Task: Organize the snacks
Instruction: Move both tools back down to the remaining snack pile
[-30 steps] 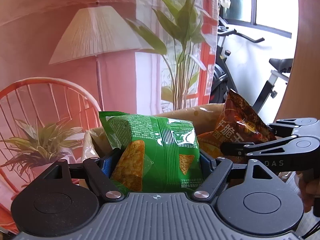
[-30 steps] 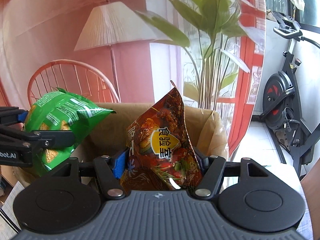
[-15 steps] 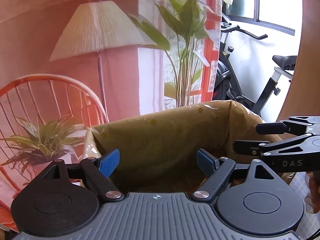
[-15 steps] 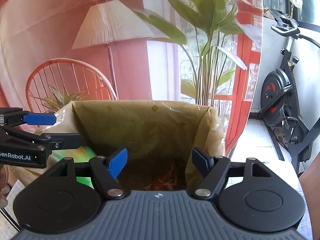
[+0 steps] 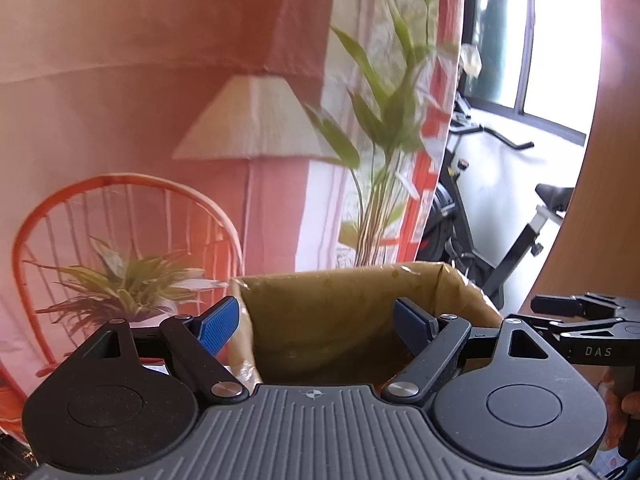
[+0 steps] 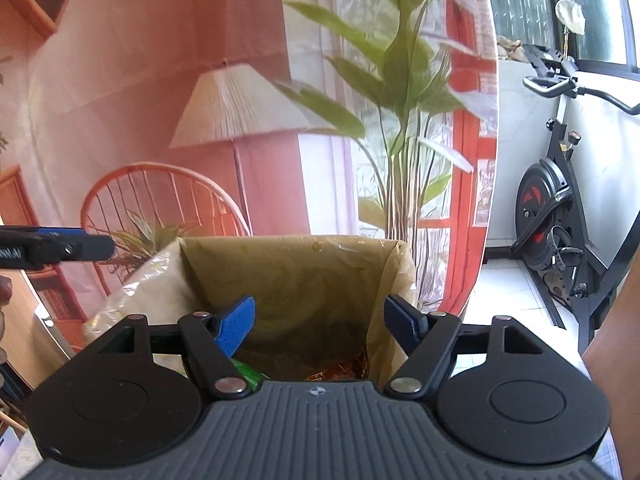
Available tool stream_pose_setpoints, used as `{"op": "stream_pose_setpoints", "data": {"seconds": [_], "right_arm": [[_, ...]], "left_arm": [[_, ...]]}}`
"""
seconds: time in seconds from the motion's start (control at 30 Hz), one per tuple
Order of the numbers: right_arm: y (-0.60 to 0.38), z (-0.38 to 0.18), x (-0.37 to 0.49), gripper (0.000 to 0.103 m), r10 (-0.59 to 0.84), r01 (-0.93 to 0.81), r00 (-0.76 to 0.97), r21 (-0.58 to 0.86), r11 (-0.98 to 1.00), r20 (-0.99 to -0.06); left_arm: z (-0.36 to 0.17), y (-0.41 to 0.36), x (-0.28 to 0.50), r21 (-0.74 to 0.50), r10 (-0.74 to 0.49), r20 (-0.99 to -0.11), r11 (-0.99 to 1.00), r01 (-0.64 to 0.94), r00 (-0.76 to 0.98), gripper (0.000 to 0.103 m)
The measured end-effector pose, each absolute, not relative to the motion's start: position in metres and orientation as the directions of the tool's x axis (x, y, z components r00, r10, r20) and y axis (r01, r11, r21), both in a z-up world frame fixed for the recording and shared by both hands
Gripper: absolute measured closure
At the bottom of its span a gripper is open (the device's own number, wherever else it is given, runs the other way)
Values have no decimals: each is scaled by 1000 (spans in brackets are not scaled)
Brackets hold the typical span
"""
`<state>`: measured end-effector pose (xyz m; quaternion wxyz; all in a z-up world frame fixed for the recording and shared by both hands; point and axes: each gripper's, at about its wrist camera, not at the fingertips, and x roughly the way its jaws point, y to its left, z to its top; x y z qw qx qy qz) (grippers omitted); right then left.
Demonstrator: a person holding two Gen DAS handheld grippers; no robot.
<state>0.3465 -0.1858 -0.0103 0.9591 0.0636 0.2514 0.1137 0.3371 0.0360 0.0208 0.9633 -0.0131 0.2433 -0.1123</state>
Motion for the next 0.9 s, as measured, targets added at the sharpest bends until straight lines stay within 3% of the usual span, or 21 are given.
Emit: {"op": "stream_pose_setpoints", "data": {"seconds": [0.33,0.6,0.9], "right_arm": [[-186,-11,295,28,268,-189,859,216,958,-435],[-183,-41,264,28,291,-187,844,262,947,-451],[-178,-83,245,28,294,-174,814,273,946,-501]], "left_arm": [[19,54,277,-95,-234,-443,972,214,865,17],[-38,64,228,-162,-223,-467,973,165,856,17],[-108,62,207,-233,-240,-576,964,125,781,17]]}}
